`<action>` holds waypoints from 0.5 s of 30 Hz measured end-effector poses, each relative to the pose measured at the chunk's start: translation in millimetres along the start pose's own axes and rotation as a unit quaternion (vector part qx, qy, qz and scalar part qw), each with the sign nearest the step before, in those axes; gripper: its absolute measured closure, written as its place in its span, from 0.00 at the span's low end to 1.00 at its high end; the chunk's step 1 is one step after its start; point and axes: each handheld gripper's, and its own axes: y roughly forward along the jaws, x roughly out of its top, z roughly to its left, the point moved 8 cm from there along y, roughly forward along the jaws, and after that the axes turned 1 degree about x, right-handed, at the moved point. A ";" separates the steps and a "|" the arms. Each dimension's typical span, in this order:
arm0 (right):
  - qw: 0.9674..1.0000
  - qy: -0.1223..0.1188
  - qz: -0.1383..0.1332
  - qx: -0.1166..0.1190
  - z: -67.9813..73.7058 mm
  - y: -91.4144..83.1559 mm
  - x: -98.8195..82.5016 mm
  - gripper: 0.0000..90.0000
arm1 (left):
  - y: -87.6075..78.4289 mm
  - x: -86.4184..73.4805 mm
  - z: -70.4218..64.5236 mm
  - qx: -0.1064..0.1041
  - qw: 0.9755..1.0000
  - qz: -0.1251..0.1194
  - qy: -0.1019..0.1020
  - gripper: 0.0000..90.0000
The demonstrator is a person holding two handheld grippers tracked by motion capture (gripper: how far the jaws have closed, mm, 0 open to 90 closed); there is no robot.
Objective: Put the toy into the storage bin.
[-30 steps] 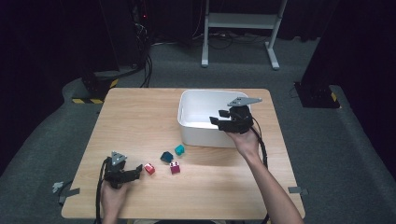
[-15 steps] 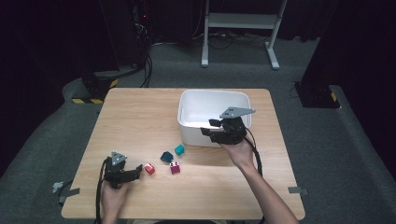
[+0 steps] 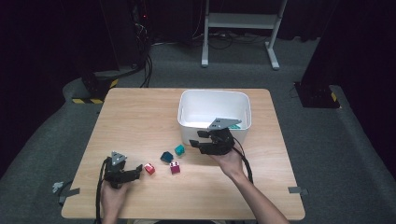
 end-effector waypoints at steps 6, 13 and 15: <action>1.000 0.008 0.005 0.016 8.9 13.7 -13.0 0.54 | 0.0 0.0 0.0 0.000 1.000 0.000 0.000 0.17; 1.000 0.011 0.015 0.023 16.0 26.2 -26.0 0.53 | 0.0 0.0 0.0 0.000 1.000 0.000 0.000 0.17; 0.999 0.015 0.017 0.025 15.9 29.6 -29.6 0.53 | 0.0 0.0 0.0 0.000 1.000 0.000 0.000 0.17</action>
